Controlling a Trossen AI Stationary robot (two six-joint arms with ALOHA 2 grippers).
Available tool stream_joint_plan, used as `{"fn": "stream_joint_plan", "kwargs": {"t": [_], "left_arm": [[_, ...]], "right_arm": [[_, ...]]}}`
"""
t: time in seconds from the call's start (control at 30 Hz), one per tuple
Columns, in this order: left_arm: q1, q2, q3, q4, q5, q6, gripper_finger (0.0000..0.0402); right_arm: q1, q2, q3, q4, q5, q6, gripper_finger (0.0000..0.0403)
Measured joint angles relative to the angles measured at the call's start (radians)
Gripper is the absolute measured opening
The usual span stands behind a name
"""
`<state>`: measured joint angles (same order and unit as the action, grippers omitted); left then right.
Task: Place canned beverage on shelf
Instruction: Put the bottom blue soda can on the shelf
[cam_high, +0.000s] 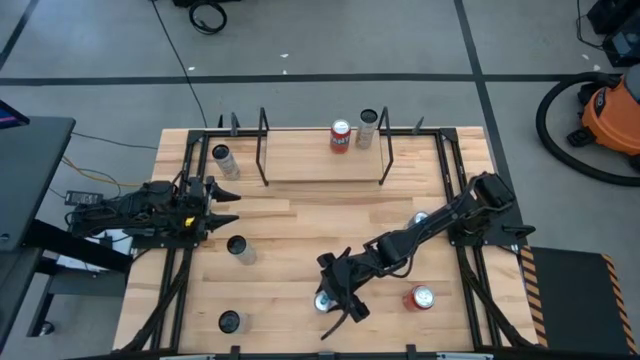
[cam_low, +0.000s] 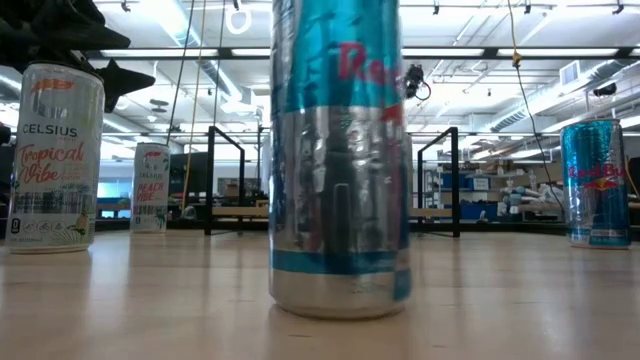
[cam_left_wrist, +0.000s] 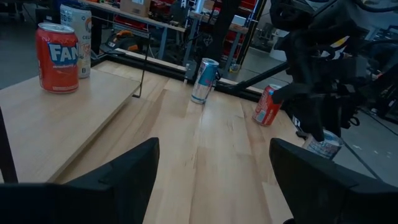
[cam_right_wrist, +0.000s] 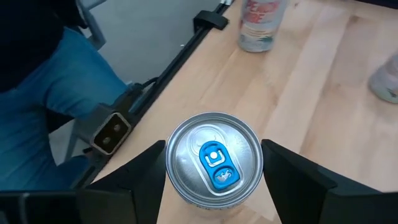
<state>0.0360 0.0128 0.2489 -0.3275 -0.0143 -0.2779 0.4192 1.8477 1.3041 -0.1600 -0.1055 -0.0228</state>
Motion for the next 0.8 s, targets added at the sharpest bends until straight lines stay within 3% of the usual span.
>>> {"fn": "stream_joint_plan", "kwargs": {"t": [0.33, 0.8], "left_arm": [[0.000, 0.000, 0.000, 0.000, 0.000, 0.000, 0.0309], [0.000, 0.000, 0.000, 0.000, 0.000, 0.000, 0.0309]], "right_arm": [[-0.063, -0.010, 0.000, -0.005, -0.003, -0.001, 0.0243], [-0.261, -0.054, -0.002, -0.024, -0.017, 0.052, 0.0243]]}}
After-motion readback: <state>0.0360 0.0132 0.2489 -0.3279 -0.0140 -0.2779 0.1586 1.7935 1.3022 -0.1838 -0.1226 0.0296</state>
